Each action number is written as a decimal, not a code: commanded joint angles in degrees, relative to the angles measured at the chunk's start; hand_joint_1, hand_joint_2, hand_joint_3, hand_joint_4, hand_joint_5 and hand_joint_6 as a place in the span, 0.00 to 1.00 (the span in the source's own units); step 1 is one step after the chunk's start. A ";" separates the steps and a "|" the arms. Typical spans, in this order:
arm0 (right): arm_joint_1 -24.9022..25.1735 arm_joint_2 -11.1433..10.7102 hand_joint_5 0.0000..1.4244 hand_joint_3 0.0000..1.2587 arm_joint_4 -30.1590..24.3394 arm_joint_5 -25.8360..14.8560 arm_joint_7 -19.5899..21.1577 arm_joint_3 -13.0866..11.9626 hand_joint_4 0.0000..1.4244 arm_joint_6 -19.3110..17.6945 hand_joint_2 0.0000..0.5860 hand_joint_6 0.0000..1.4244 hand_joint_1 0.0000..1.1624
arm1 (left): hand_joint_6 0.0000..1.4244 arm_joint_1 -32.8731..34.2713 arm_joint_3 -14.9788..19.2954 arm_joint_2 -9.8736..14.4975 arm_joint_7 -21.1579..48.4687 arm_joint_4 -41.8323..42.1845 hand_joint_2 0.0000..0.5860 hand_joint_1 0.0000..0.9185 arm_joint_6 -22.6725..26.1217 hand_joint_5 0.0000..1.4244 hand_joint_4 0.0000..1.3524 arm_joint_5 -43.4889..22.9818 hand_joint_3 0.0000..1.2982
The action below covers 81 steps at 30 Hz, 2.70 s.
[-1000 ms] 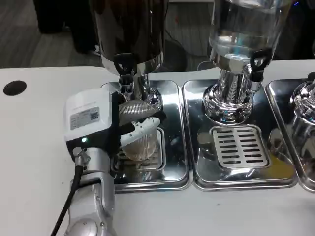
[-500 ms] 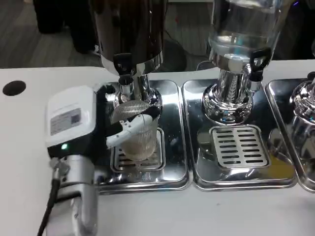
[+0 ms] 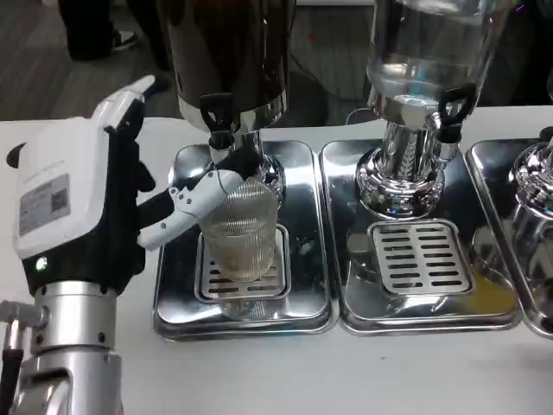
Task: Grasp the cup under the faucet to collect the drink, then remove the cup.
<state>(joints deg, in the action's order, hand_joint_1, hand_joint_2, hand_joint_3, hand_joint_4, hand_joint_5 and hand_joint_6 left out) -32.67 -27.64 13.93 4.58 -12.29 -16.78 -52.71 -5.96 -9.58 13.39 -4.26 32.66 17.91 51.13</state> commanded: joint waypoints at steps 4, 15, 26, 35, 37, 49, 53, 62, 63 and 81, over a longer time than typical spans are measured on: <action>-1.01 -0.09 0.05 0.19 -0.34 -1.02 0.13 -0.63 0.07 -0.48 0.65 0.00 0.39 | 0.75 2.58 0.20 -1.36 2.97 0.64 0.04 0.00 -0.49 0.59 0.13 -1.14 0.18; -1.73 -0.60 0.05 0.19 1.28 -2.94 -0.49 -1.09 0.07 -1.80 0.65 0.00 0.39 | 0.75 4.31 -1.32 -4.55 3.30 -2.62 0.05 0.00 -1.11 0.60 0.14 -2.62 0.18; -1.86 -0.48 0.05 0.18 2.11 -3.69 -1.15 -1.08 0.07 -2.78 0.65 0.00 0.39 | 0.78 2.28 -0.99 -5.03 3.21 -2.79 0.06 0.00 -1.91 0.62 0.17 -4.73 0.21; -1.72 -0.26 0.04 0.17 1.80 -3.32 -1.13 -0.90 0.07 -2.61 0.65 0.00 0.39 | 0.79 0.51 -0.57 -4.62 3.39 -2.37 0.06 0.00 -2.85 0.63 0.19 -6.03 0.23; -1.71 -0.22 0.04 0.17 1.74 -3.18 -1.07 -0.90 0.06 -2.59 0.65 0.00 0.39 | 0.79 0.04 -0.49 -4.56 3.51 -2.38 0.06 0.00 -3.14 0.63 0.19 -6.37 0.23; -1.75 -0.10 0.04 0.16 1.18 -3.09 -1.09 -0.75 0.06 -2.27 0.65 0.00 0.39 | 0.79 -1.86 -0.56 -4.41 4.28 -2.58 0.07 0.00 -4.28 0.63 0.19 -6.98 0.23; -1.75 -0.05 0.04 0.16 1.03 -3.11 -1.13 -0.66 0.06 -2.19 0.65 0.00 0.39 | 0.79 -2.78 -0.89 -4.58 4.06 -3.03 0.06 0.00 -4.75 0.63 0.19 -7.07 0.23; -1.96 -0.02 0.04 0.16 0.89 -3.18 -1.16 -0.66 0.06 -2.31 0.65 0.00 0.39 | 0.78 -3.42 -1.44 -4.99 3.88 -3.48 0.07 0.00 -5.44 0.63 0.19 -7.12 0.23; -2.02 -0.02 0.04 0.16 0.89 -3.30 -1.19 -0.68 0.06 -2.35 0.65 0.00 0.39 | 0.78 -3.49 -1.51 -5.04 3.86 -3.50 0.07 0.00 -5.46 0.63 0.19 -7.08 0.23; -2.48 -0.14 0.04 0.16 0.71 -3.89 -1.47 -0.69 0.06 -3.19 0.65 0.00 0.39 | 0.77 -5.48 -2.42 -5.46 3.09 -3.87 0.07 0.00 -6.49 0.63 0.20 -6.67 0.23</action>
<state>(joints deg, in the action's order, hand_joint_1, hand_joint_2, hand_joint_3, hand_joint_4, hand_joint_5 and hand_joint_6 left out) -34.62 -27.68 15.30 1.78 -13.39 -17.33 -54.96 -9.05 -10.72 7.78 -3.05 30.70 10.57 45.07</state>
